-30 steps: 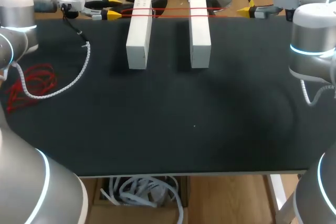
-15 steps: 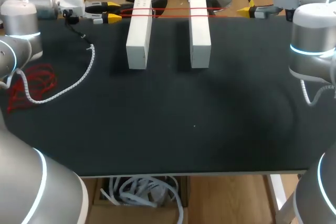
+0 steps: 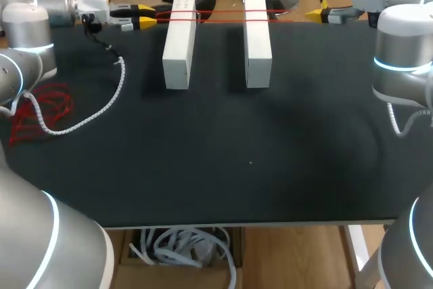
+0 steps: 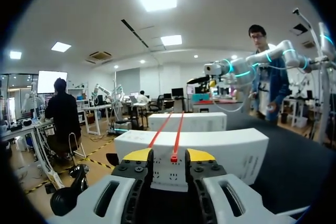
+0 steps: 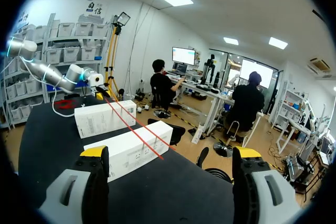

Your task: Grab the tape and strap the tape.

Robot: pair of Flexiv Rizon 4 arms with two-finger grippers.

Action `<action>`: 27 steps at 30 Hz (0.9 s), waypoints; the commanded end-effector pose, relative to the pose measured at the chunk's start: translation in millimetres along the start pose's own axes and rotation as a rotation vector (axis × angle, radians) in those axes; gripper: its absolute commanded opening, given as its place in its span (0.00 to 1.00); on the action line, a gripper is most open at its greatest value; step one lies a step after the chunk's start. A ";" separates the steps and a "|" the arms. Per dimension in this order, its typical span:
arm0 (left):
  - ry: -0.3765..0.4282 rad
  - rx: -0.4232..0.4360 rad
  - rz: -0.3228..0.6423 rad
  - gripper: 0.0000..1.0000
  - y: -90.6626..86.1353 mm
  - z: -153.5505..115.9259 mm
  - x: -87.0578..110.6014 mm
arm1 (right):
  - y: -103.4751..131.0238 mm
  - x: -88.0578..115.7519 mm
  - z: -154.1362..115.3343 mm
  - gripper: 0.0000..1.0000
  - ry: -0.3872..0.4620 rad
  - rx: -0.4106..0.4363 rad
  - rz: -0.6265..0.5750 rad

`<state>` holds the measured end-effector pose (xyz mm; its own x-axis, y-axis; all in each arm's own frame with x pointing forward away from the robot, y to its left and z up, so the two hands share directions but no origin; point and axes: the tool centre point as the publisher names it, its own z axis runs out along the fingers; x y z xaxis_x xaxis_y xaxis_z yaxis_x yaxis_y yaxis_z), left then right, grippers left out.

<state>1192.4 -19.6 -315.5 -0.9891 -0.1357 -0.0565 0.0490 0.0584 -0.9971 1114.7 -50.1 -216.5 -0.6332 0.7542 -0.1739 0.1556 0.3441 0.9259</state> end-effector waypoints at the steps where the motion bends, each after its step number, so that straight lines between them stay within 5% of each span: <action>1: 0.373 0.020 -0.006 0.26 9.6 1.3 -6.3 | 0.0 0.0 -0.1 1.00 0.000 0.000 0.000; 20: 0.382 0.025 -0.008 0.11 14.2 3.4 -4.3 | 0.0 0.0 -0.1 1.00 0.000 0.000 0.000; 27: 0.381 0.027 -0.007 0.15 13.0 4.6 -0.1 | 0.0 0.0 -0.1 1.00 0.000 0.000 0.000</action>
<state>1187.1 -24.7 -323.8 -0.9898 -0.1341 -0.0472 0.0420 0.0415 -0.9983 1114.7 -50.1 -216.5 -0.6332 0.7542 -0.1739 0.1556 0.3441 0.9259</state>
